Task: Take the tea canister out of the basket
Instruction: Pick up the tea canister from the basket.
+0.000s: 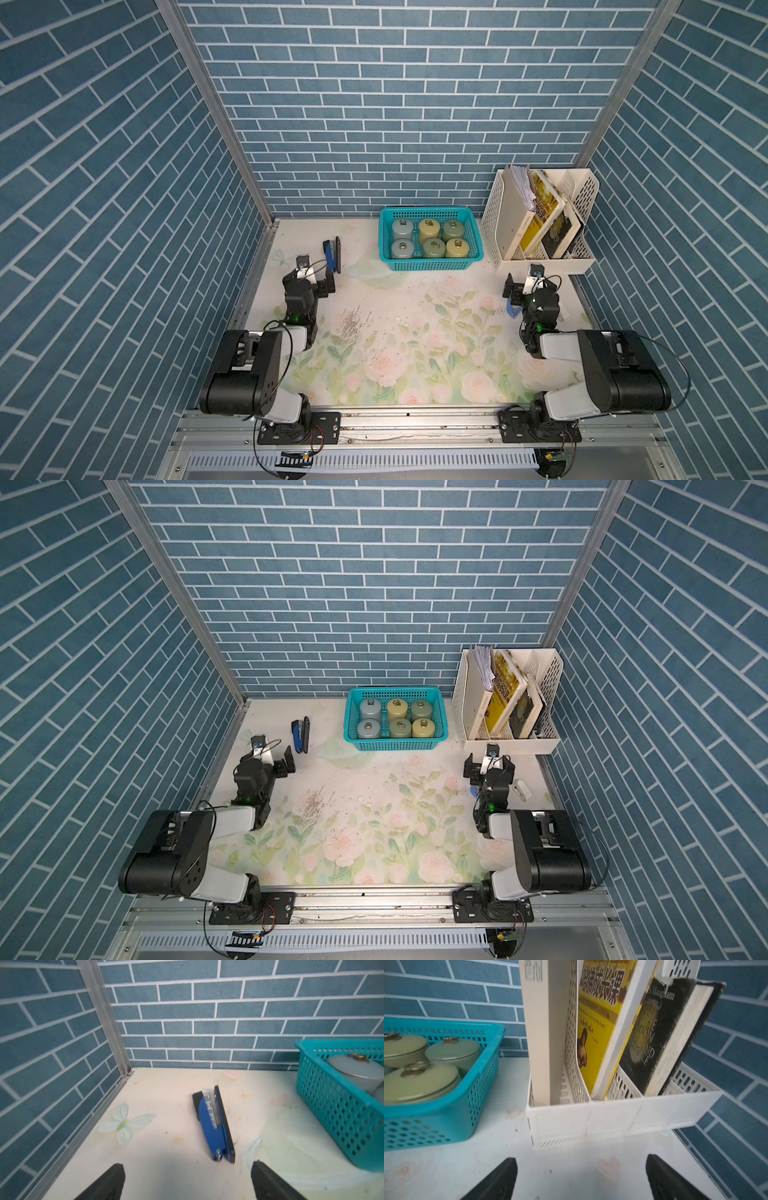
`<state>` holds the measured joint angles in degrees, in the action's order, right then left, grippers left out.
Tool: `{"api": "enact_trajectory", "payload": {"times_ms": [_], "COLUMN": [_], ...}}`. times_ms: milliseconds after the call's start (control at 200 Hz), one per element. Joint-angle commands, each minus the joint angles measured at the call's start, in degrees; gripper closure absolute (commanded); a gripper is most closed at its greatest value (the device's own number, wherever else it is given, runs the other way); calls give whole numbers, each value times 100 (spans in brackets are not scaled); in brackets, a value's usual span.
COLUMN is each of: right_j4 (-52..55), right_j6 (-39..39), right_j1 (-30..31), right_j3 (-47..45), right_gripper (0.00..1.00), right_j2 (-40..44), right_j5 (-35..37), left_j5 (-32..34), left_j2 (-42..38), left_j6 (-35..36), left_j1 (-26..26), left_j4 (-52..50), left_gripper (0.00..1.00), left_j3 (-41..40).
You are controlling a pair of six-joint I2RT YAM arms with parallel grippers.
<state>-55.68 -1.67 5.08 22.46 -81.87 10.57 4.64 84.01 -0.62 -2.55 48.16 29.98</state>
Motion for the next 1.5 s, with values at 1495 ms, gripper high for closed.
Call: {"api": "enact_trajectory", "payload": {"times_ms": [1495], "right_j4": [9686], "right_j6": [440], "right_j1": [3226], "right_j3": [11828], "right_gripper": [2], "right_j2": [-6258], "right_j5": [-1242], "left_j5": [692], "left_j2": [-1176], "left_j6": [-330], "left_j1": [-1398], "left_j4": [-2924], "left_gripper": [0], "left_j3": [1235]}}
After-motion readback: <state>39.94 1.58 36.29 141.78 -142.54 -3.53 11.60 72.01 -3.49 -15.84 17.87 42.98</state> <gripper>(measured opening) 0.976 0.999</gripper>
